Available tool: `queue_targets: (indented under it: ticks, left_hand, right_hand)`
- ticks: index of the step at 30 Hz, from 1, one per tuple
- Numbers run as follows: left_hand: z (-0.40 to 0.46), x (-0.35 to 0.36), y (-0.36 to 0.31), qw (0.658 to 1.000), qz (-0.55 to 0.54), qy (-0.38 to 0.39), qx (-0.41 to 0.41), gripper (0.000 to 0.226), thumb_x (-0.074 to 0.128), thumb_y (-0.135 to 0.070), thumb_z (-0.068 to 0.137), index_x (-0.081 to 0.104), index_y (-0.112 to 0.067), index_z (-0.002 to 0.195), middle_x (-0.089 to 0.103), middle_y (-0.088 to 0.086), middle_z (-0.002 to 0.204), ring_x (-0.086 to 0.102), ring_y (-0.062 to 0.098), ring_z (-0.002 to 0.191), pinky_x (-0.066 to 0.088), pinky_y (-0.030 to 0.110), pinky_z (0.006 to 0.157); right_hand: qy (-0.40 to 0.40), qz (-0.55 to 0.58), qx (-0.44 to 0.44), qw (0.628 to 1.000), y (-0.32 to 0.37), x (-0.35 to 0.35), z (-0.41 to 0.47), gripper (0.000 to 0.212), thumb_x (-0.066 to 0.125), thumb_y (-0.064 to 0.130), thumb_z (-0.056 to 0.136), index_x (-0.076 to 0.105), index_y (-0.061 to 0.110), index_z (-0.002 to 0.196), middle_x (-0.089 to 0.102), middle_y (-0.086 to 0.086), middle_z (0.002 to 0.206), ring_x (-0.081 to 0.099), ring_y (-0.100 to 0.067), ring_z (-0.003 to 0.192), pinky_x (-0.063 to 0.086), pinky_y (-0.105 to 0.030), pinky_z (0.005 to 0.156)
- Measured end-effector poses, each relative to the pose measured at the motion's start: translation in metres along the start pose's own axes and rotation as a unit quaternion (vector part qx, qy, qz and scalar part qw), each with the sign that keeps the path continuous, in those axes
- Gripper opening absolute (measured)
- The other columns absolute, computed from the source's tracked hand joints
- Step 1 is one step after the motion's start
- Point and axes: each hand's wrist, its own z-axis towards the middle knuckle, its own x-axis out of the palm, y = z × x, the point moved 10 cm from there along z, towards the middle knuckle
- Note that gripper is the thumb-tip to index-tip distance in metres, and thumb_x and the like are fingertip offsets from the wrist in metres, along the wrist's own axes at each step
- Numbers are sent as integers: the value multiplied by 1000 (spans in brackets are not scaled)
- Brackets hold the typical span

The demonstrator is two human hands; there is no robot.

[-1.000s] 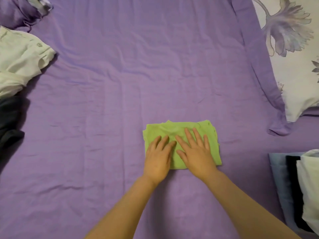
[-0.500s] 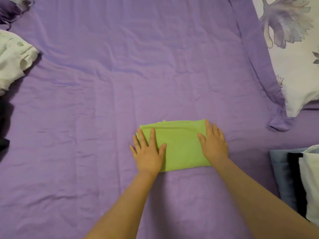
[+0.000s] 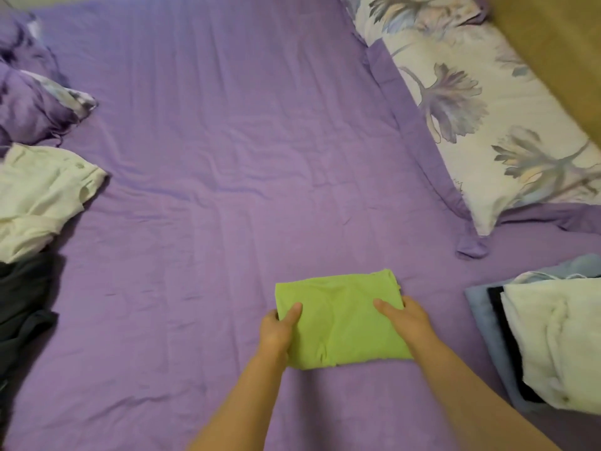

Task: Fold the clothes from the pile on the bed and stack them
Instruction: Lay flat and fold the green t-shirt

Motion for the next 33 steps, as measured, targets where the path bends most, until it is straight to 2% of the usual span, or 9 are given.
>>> queue_targets:
  ticks: [5,8,11,14,17,20,25,29,33]
  left_hand:
    - [-42,15,-20,999,19,19,17,32,58,-23,95,62,4,111,65,19,109,57,22,90,44,32,77]
    - [-65,31,-34,999,24,30,36,33,56,-26,96,61,3,111,64,16,103,57,24,91,45,33,77]
    - [-89,54,-49,997,22,51,60,29,57,-25,95,63,2,105,65,14,95,58,23,84,48,33,68]
    - [-118,91,-59,993,22,87,73,22,58,-23,95,64,-2,95,66,17,95,59,25,86,48,38,77]
    - [-151,140,-64,988,27,119,95,14,58,-19,95,63,-7,91,66,17,96,59,26,86,49,41,80]
    - [-183,197,-62,981,45,149,116,10,59,-16,94,62,-8,99,66,15,99,61,25,83,49,37,75]
    - [-225,292,-40,974,80,166,129,22,60,-16,93,59,-4,112,65,18,108,62,31,94,53,47,82]
    - [-246,348,-18,971,86,184,127,11,57,-13,94,58,-9,105,63,14,103,60,28,89,53,48,80]
    - [-253,383,-9,966,106,193,135,11,54,-12,95,57,-16,105,64,9,106,61,30,100,51,52,92]
  right_hand:
    - [-24,-5,-28,999,8,-45,-31,34,70,28,86,63,1,106,67,-19,106,62,-29,95,44,-35,77]
    - [-60,-16,-72,995,25,-84,-47,40,67,31,88,60,5,117,65,-17,115,59,-31,107,42,-34,85]
    - [-91,-29,-119,988,42,-131,-58,48,63,36,90,55,5,127,62,-17,122,57,-32,114,41,-34,90]
    - [-120,-44,-144,981,42,-186,-66,49,62,39,90,56,8,127,64,-15,120,58,-32,112,40,-32,85]
    - [-135,-39,-154,978,27,-245,-68,46,64,40,88,60,7,120,66,-12,114,59,-31,108,40,-29,79]
    - [-143,-47,-150,977,1,-305,-64,47,63,40,89,59,8,124,65,-11,119,58,-30,111,42,-32,87]
    - [-182,-81,-123,972,-53,-398,-41,43,61,42,90,60,5,111,66,-15,108,59,-32,99,37,-33,73]
    - [-190,-115,-103,970,-92,-445,-20,45,60,45,89,58,6,111,65,-18,110,58,-34,102,45,-41,79]
    - [-194,-120,-97,969,-115,-468,0,47,60,43,90,58,3,114,64,-18,113,58,-34,105,44,-40,80]
